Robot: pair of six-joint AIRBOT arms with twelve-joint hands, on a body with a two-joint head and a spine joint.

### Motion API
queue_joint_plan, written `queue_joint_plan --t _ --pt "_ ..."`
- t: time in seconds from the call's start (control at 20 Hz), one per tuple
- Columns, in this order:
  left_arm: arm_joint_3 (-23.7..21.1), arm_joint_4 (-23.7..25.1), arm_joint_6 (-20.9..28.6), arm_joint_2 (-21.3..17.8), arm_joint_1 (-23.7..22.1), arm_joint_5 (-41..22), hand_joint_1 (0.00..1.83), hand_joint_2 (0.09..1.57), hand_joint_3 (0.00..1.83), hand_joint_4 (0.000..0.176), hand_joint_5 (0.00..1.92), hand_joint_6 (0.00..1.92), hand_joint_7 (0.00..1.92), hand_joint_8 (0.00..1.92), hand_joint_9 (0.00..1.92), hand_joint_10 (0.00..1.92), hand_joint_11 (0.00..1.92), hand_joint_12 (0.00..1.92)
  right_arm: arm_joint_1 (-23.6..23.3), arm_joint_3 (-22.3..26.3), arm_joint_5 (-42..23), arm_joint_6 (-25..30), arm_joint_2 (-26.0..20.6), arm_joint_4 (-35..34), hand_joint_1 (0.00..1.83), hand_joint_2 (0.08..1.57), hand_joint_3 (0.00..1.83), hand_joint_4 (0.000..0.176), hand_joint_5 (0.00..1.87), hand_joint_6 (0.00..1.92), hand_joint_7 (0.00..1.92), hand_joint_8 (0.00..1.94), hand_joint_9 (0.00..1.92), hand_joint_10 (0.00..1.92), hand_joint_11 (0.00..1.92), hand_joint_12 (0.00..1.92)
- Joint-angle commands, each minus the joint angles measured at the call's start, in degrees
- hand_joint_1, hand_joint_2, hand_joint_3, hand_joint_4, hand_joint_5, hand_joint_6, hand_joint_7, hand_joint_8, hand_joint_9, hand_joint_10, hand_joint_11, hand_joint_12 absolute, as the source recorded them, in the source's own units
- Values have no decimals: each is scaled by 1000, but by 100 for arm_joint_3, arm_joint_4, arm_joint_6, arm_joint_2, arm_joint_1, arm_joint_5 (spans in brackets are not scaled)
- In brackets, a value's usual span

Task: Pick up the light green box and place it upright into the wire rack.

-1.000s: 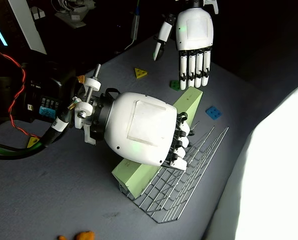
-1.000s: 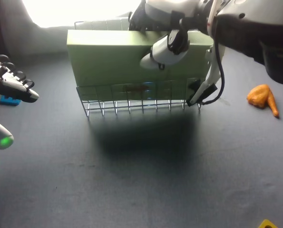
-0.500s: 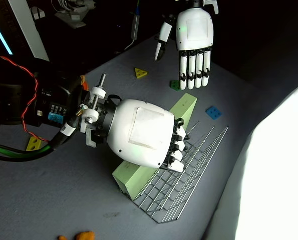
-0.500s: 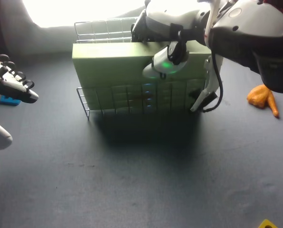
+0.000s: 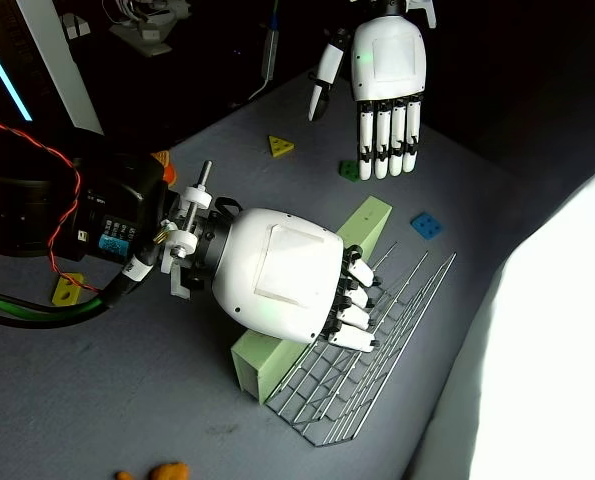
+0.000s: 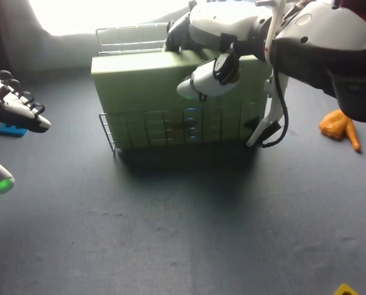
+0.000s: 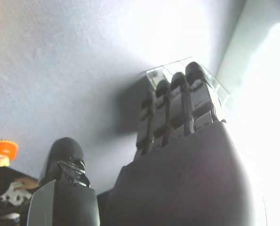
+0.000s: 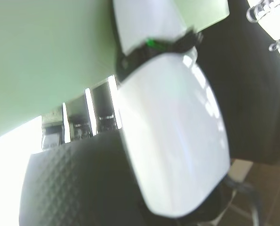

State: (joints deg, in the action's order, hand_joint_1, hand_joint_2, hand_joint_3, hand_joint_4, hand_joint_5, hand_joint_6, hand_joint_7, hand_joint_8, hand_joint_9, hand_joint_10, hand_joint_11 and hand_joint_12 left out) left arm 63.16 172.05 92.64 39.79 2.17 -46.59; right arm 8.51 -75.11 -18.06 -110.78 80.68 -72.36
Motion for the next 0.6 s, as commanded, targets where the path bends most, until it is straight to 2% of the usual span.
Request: queue_joint_plan --t 0.0,0.05,0.15,0.25,0.3,0.45,0.55 --pt "26 53 -21 16 -90 373 191 1166 4 1 105 1 107 2 63 5 0 124 -45 -18 -209 57 -21 171 982 1047 0 0 506 243 648 191 474 717 134 1427" --pt "27 53 -21 16 -90 373 222 1158 0 0 118 4 121 4 77 7 0 165 -54 -16 -195 65 -24 171 997 1040 0 0 525 201 671 142 487 677 138 1420" --pt "29 53 -21 16 -85 373 216 1157 0 10 102 4 126 2 71 2 0 124 -79 -2 -162 69 -42 169 977 1042 0 0 497 116 652 62 473 605 114 1423" --pt "31 53 -21 16 -83 373 217 1156 0 5 98 1 100 0 51 1 0 79 -131 55 -119 67 -105 168 887 1049 1 0 461 57 609 14 464 507 82 1407" --pt "31 53 -21 16 -80 373 238 1150 0 4 129 2 132 0 84 4 0 164 -185 103 -92 67 -161 166 855 1053 2 0 439 38 581 3 444 473 44 1418" --pt "32 53 -21 16 -75 373 215 1159 2 0 115 1 103 1 57 1 0 109 -389 288 -88 -5 -351 156 835 1060 2 0 420 19 564 0 450 429 37 1411" --pt "32 53 -21 16 -74 373 200 1158 1 0 116 0 104 1 67 3 0 161 -531 437 -101 -103 -497 145 856 1042 0 0 419 16 563 0 455 414 29 1399"
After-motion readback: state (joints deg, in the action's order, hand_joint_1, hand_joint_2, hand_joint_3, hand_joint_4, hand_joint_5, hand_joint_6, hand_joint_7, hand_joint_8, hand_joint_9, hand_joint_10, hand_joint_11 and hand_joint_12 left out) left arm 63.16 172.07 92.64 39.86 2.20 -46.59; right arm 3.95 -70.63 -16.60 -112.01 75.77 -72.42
